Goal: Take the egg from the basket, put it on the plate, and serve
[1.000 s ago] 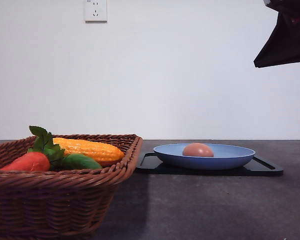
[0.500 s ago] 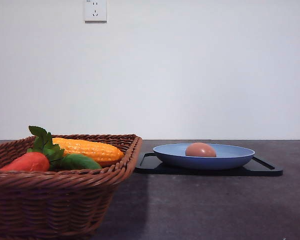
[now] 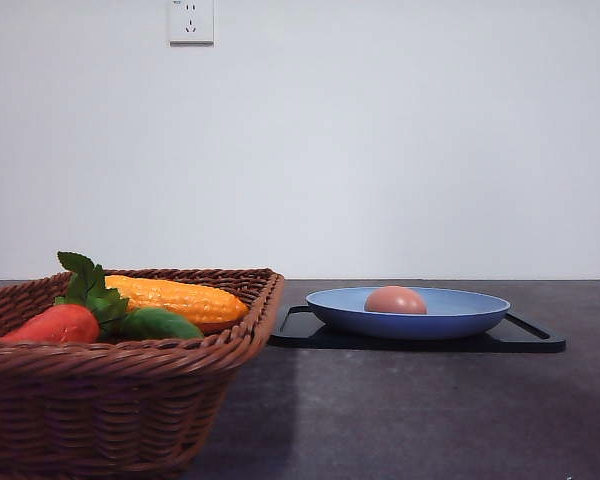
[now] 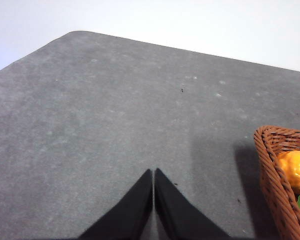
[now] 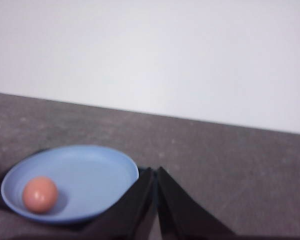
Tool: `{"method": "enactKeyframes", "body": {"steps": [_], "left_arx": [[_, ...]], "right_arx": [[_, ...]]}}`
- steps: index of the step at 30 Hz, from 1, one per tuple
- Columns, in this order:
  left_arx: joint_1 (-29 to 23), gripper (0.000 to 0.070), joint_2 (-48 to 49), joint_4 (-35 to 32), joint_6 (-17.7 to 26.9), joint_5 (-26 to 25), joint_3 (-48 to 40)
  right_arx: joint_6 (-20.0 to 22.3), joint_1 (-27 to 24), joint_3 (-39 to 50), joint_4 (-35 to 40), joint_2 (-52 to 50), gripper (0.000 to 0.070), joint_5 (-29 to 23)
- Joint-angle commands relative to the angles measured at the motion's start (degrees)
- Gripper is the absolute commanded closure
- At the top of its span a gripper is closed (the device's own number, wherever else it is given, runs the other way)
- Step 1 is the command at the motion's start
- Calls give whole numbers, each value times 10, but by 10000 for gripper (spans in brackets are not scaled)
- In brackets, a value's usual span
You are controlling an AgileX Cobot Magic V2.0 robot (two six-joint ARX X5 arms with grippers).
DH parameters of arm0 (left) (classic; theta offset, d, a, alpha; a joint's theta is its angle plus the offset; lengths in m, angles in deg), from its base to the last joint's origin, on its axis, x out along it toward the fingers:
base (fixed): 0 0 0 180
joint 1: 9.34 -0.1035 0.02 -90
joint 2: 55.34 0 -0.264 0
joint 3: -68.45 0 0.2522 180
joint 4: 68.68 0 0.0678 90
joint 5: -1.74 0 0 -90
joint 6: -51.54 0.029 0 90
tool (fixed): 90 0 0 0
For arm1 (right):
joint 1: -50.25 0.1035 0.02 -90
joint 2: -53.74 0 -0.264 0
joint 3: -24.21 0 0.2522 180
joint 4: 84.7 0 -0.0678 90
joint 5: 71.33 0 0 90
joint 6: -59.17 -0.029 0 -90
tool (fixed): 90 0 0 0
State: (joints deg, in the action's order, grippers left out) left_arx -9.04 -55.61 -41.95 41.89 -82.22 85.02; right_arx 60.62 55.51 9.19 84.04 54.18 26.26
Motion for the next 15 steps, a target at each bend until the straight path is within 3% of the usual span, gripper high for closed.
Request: {"method": "enactKeyframes", "body": {"steps": [1,15], "left_arx": [[1,700,1,8,-1,1,-14],[1,700,1,8,-1,1,-14]], "right_arx": [[-11,-3,3,-15,-2,700,4],[-12,-10,7,-96,-2,700,16]]}}
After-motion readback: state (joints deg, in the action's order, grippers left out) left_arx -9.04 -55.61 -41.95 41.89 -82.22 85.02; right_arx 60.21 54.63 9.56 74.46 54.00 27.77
